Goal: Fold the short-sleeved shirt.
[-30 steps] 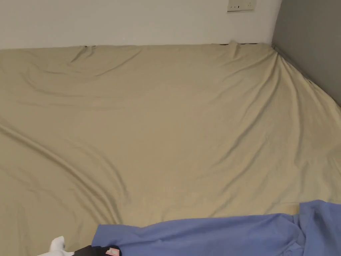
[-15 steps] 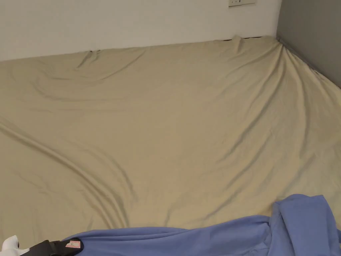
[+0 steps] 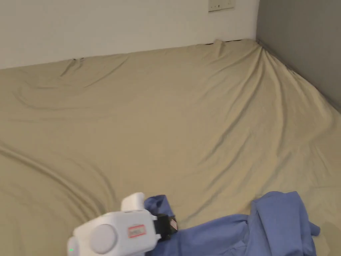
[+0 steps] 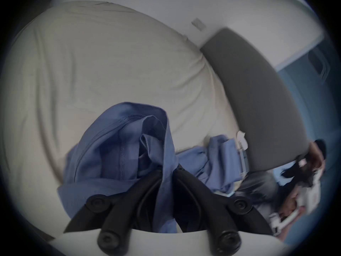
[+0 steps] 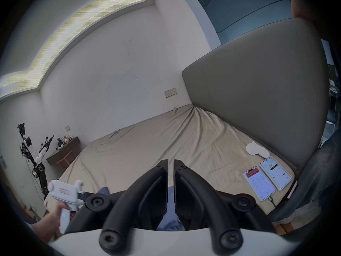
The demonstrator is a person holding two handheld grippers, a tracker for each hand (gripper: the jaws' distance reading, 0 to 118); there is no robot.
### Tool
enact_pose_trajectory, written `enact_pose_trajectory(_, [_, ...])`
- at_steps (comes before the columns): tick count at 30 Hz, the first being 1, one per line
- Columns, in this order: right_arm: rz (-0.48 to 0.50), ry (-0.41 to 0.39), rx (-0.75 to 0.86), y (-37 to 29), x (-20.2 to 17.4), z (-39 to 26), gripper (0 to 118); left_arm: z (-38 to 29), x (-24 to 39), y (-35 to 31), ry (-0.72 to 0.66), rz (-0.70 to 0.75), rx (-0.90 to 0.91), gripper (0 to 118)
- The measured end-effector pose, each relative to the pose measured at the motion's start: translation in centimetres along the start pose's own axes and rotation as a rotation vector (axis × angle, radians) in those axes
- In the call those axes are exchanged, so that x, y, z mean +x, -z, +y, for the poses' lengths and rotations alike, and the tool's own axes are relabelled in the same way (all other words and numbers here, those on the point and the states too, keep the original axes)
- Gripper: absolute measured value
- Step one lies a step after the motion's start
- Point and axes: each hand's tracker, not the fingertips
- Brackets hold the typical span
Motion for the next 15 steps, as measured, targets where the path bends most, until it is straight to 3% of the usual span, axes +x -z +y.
enact_pose_trajectory(1, [-0.008, -0.005, 0.006, -0.3, 0.1, 0.0, 8, -0.6, 0.9, 2.1, 0.035, 0.028, -0.013, 3])
enact_pose_trajectory(2, [-0.022, -0.007, 0.009, -0.3, 0.0, 0.2, 8, -1.1, 1.6, 3.7, 0.053, 0.065, -0.030, 12])
enact_pose_trajectory(3, [-0.031, -0.008, 0.012, -0.3, 0.0, 0.4, 8, -1.6, 1.9, 5.0, 0.059, 0.075, -0.040, 30])
enact_pose_trajectory(4, [-0.038, -0.009, 0.016, -0.5, 0.1, 0.4, 8, -2.0, 1.9, 5.8, 0.037, 0.033, -0.046, 75])
enact_pose_trajectory(5, [-0.051, -0.011, 0.021, -0.7, 0.1, 0.4, 8, -2.3, 1.7, 6.0, -0.013, -0.046, -0.066, 102])
enact_pose_trajectory(6, [-0.059, -0.012, 0.023, -0.5, 0.1, 0.4, 8, -2.6, 1.7, 6.0, -0.060, -0.117, -0.086, 113])
enact_pose_trajectory(8, [-0.065, -0.004, 0.023, -0.4, 0.2, 0.4, 8, -2.2, 2.2, 3.4, -0.105, -0.281, -0.066, 112])
enact_pose_trajectory(9, [-0.064, 0.004, 0.020, -0.4, 0.2, 0.4, 8, -2.0, 2.2, 2.4, -0.104, -0.293, -0.057, 112])
enact_pose_trajectory(10, [-0.063, 0.013, 0.016, -2.4, 2.4, 0.4, 8, -1.8, 2.0, 1.1, -0.079, -0.269, -0.017, 110])
enact_pose_trajectory(13, [-0.057, 0.026, 0.007, -3.4, 3.6, 0.2, 8, -1.3, 1.1, -2.4, 0.061, -0.113, 0.169, 104])
enact_pose_trajectory(14, [-0.053, 0.028, 0.003, -3.4, 3.5, 0.2, 8, -1.3, 0.8, -3.6, 0.116, 0.000, 0.237, 98])
enact_pose_trajectory(15, [-0.046, 0.028, 0.000, -3.4, 3.5, 0.2, 8, -1.4, 1.0, -4.5, 0.157, 0.114, 0.286, 84])
